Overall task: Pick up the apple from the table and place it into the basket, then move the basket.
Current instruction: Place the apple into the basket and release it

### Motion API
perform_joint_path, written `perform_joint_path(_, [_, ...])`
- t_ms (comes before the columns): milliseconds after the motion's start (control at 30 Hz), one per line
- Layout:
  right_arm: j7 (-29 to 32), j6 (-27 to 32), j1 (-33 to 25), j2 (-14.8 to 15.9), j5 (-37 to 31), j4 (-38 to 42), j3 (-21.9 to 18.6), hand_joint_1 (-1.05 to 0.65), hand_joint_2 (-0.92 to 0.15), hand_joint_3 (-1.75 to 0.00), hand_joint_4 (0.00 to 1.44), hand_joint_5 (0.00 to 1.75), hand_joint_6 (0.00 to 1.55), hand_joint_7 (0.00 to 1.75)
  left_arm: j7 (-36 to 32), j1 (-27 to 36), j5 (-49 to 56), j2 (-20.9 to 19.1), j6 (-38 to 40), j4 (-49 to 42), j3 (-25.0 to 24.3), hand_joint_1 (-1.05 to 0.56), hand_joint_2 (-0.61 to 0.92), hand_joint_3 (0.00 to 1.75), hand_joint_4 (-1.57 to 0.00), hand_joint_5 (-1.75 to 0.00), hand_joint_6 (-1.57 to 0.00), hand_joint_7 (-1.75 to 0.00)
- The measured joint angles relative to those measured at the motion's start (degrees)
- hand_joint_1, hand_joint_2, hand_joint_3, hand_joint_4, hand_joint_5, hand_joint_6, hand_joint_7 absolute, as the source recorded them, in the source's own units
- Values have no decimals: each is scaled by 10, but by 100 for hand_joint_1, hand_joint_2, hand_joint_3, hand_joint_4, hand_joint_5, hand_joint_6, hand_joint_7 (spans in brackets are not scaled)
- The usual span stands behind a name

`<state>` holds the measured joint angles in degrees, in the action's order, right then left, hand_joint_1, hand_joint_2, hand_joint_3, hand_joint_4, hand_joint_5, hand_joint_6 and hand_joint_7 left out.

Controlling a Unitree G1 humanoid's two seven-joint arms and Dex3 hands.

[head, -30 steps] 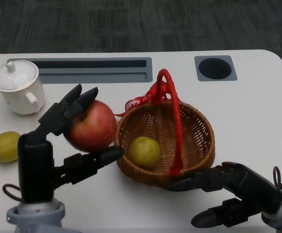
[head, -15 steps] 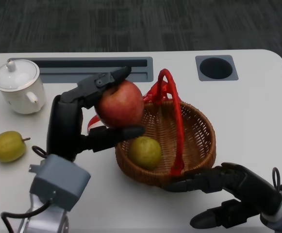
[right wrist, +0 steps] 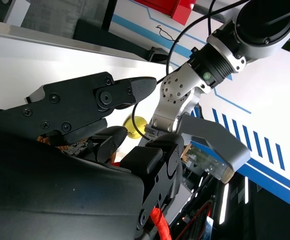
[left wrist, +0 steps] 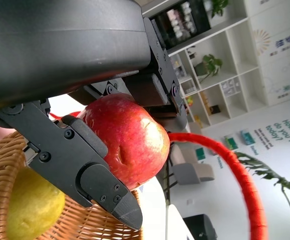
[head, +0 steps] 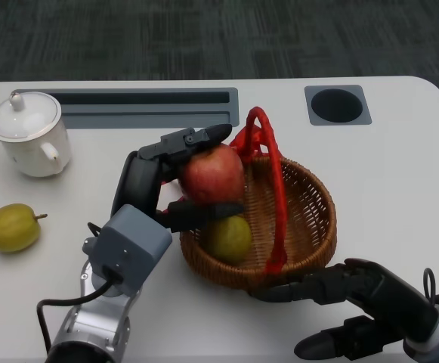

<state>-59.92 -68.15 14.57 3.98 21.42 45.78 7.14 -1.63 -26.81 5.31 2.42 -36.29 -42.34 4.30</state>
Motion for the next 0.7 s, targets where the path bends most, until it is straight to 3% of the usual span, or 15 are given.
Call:
perform_joint_path(133, [4, -1, -1, 0, 0, 0, 0, -36, -92, -13, 73, 1, 68, 1, 28, -12, 0, 2, -6, -36, 4, -43, 75, 0, -69, 0, -69, 0])
perform_joint_path(267, [4, -3, -1, -1, 0, 0, 1, -36, -92, -13, 73, 1, 68, 1, 54, -18, 0, 0, -8, -48, 7, -62, 75, 0, -44, 0, -49, 0])
perform_joint_path(400, [4, -6, -2, -2, 0, 0, 2, -36, -92, -13, 73, 0, 68, 1, 84, -22, -5, -3, -8, -49, 7, -73, 75, 0, -40, 0, -46, -1])
perform_joint_path(700, [4, -6, -2, -5, 1, 0, 2, -35, -92, -12, 75, 1, 70, 1, 106, -22, -13, -5, -7, -46, 5, -79, 75, 0, -41, 0, -47, 0])
